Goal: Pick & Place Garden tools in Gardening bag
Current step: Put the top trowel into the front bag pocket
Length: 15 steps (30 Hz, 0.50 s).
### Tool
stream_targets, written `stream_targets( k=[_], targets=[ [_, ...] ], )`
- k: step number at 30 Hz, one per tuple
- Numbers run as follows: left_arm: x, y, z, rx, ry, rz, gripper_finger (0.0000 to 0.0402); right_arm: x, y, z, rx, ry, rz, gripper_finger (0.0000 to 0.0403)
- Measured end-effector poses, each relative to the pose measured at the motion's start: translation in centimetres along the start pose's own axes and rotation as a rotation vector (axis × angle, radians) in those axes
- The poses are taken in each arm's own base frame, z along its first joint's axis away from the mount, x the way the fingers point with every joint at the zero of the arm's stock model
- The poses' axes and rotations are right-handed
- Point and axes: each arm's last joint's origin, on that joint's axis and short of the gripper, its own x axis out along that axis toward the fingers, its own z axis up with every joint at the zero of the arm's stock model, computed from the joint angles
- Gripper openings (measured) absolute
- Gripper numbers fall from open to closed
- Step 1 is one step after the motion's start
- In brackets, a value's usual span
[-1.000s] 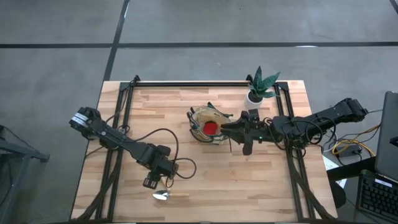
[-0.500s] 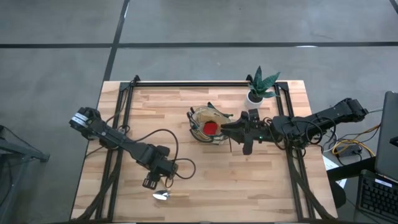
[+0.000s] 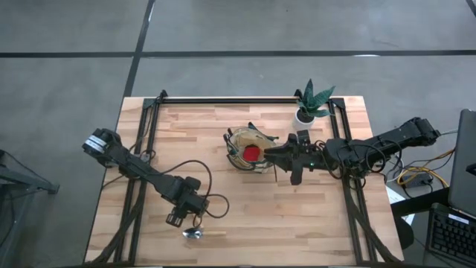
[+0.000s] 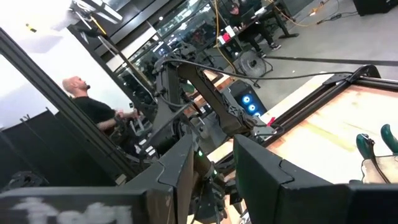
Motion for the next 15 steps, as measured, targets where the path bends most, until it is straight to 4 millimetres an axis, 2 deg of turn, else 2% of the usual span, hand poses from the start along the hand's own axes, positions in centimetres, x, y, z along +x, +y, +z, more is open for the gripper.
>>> stream_targets(
  k=[6, 15],
  targets=[
    [0.5, 0.0, 0.0, 0.021, -0.024, 0.002, 0.0190, 0.0, 0.0, 0.0, 0.000, 0.000, 0.000, 0.0097],
    [1.9, 0.0, 0.6, 0.111, -0.164, -0.009, 0.0190, 0.0, 0.0, 0.0, 0.013, 0.000, -0.001, 0.0085]
  ],
)
